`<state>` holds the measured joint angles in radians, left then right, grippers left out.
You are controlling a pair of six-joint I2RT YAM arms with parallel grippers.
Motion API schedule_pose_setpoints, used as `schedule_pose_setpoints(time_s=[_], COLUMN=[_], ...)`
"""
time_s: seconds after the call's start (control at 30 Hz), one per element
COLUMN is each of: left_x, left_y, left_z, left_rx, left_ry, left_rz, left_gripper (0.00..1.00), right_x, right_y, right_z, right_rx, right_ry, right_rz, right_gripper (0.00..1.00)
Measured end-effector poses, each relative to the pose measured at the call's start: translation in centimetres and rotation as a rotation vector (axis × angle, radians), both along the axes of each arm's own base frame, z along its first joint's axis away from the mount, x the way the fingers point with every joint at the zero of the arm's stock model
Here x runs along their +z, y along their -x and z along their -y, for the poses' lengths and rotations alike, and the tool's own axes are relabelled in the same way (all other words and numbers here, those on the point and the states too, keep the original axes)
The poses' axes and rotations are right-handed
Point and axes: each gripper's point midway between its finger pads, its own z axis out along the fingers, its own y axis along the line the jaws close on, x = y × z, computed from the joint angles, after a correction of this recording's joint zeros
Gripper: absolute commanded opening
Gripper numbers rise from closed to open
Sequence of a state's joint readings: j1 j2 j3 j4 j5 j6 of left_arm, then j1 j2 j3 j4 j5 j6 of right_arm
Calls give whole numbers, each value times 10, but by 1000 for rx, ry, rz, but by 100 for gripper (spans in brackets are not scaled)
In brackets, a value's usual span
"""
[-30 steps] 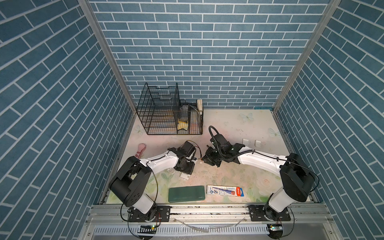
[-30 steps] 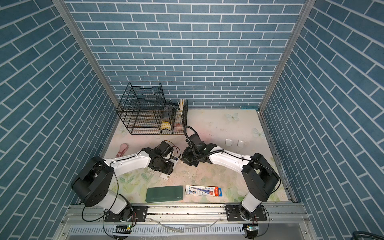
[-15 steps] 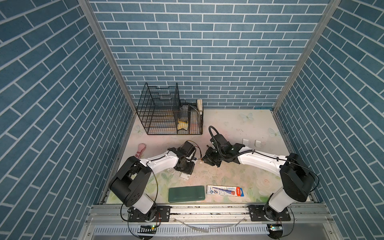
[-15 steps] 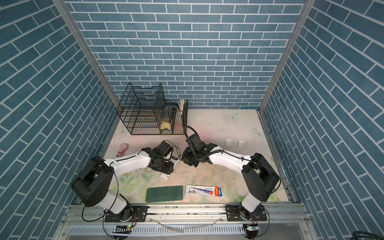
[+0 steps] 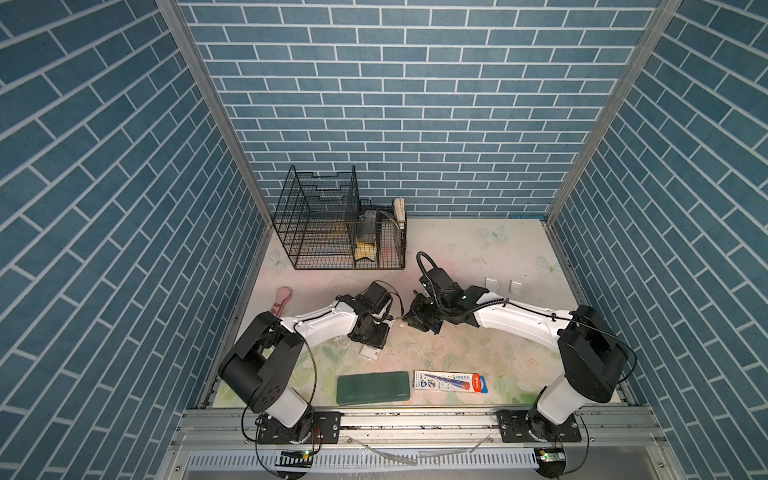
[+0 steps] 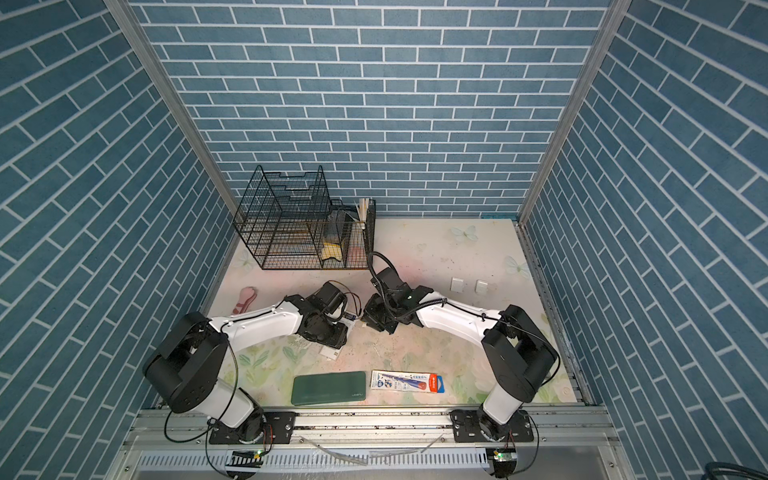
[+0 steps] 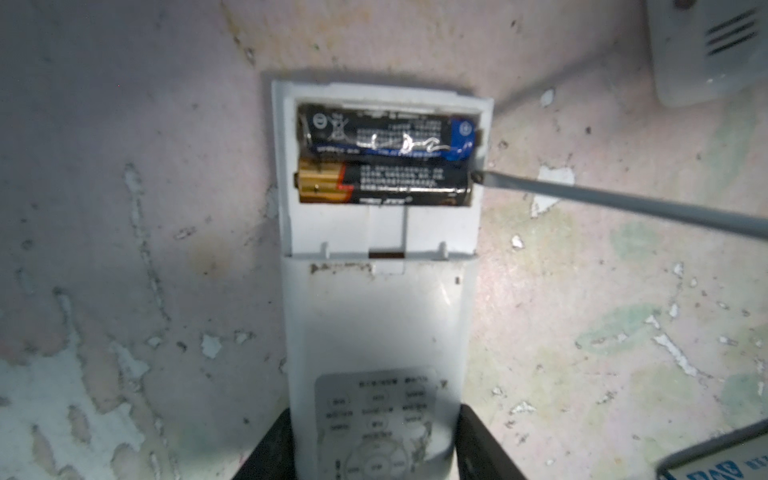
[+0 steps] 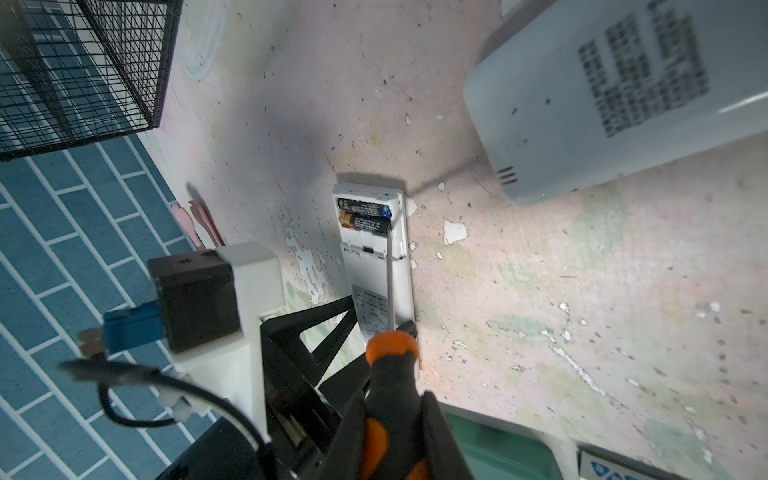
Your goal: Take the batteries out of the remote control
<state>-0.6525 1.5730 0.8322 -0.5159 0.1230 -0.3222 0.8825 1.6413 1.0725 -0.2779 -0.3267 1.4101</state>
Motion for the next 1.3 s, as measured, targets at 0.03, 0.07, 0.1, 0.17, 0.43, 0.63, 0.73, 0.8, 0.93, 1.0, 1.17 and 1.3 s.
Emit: schedule_pose_setpoints(time_s=[0.03, 0.07, 0.1, 0.17, 0.43, 0.63, 0.73, 0.8, 0.93, 1.0, 1.17, 1.3], left_x=[0, 0, -1, -1, -1, -2, -1, -2, -2, -2, -2, -2], left_y=[0, 0, 0, 0, 1, 1, 1, 1, 1, 1, 0, -2], left_z=[0, 0, 0, 1, 1, 2, 2, 2, 2, 2, 1, -1], left_rx=[0, -1, -1, -4, -8, -9, -5, 3, 24, 34, 63, 83], left_ry=[-1, -3, -6, -13, -30, -31, -32, -31, -29, -28, -32, -37], left_rz=[-1, -3, -7, -13, -29, -36, -39, -41, -46, -46, -46, -43], left_gripper=[56, 56, 56, 55, 54, 54, 54, 53, 53, 53, 53, 52], right_x=[0, 0, 1, 1, 1, 1, 0, -2, -6, -10, -15, -17], right_y=[0, -1, -1, -1, -3, -6, -7, -8, -8, -7, -7, -9], right_z=[0, -1, -1, -1, -1, -1, -2, -2, -1, -1, -3, -6], right_rx=[-1, 0, 0, 1, 5, 4, 3, -4, -17, -28, -49, -54], right_ry=[2, 3, 5, 4, -15, -41, -63, -85, -148, -188, -292, -334], right_rz=[-2, -4, -8, -14, -35, -66, -76, -83, -75, -67, -37, -19], right_gripper=[0, 0, 0, 0, 0, 0, 0, 0, 0, 0, 0, 0])
